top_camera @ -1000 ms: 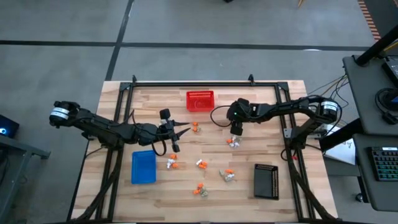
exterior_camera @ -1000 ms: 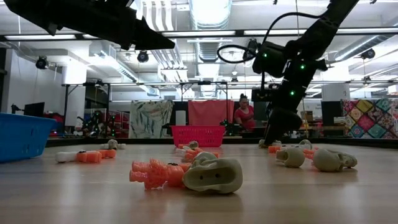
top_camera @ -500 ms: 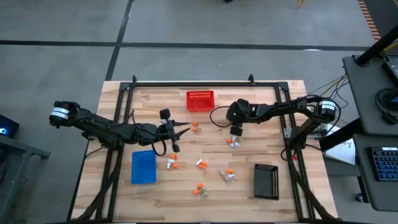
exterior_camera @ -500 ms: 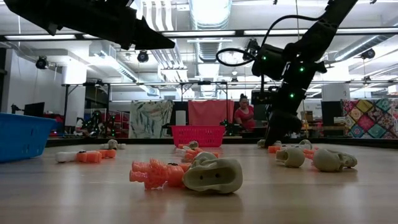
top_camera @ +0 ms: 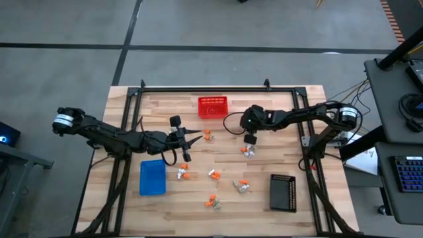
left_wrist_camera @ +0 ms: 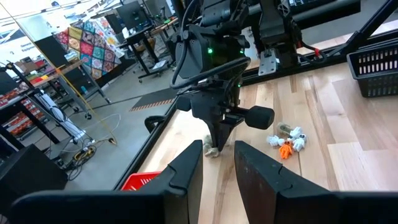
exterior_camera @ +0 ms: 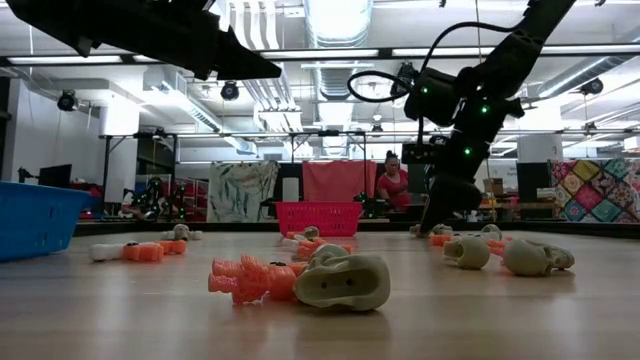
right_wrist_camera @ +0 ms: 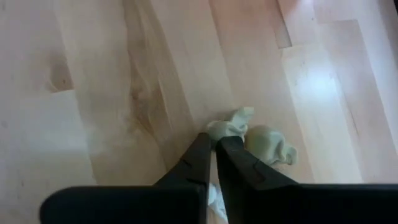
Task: Sort Halloween decoration
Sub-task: Put the gray skull toy into the black bin
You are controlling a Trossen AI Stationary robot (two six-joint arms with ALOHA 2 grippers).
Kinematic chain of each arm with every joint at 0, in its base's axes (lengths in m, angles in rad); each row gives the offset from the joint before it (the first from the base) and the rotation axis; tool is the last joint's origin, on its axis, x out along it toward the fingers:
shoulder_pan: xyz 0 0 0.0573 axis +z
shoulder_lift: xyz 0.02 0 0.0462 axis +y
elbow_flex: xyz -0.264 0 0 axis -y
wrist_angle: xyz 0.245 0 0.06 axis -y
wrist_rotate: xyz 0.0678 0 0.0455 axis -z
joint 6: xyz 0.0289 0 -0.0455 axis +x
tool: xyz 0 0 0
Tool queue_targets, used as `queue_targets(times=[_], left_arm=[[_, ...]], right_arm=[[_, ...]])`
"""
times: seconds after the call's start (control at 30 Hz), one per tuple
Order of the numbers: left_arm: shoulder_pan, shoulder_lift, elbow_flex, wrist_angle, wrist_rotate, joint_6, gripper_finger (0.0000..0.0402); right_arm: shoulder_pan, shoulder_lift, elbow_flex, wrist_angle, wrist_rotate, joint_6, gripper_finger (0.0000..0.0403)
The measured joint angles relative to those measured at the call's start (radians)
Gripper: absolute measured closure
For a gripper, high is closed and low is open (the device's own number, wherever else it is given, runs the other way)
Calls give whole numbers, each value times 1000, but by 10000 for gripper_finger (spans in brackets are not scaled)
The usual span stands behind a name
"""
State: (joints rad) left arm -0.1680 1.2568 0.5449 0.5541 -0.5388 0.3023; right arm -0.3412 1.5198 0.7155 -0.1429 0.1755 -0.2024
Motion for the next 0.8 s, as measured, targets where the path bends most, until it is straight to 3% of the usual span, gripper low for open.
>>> queue_targets(times=[0.6,0.8], left_arm=[[0,0,0,5,0,0,326],[0,0,0,22,0,0,326]], right_arm=[[3,-139,0,-17,-62,73,394],[7,-141,0,41,-245,79,391]])
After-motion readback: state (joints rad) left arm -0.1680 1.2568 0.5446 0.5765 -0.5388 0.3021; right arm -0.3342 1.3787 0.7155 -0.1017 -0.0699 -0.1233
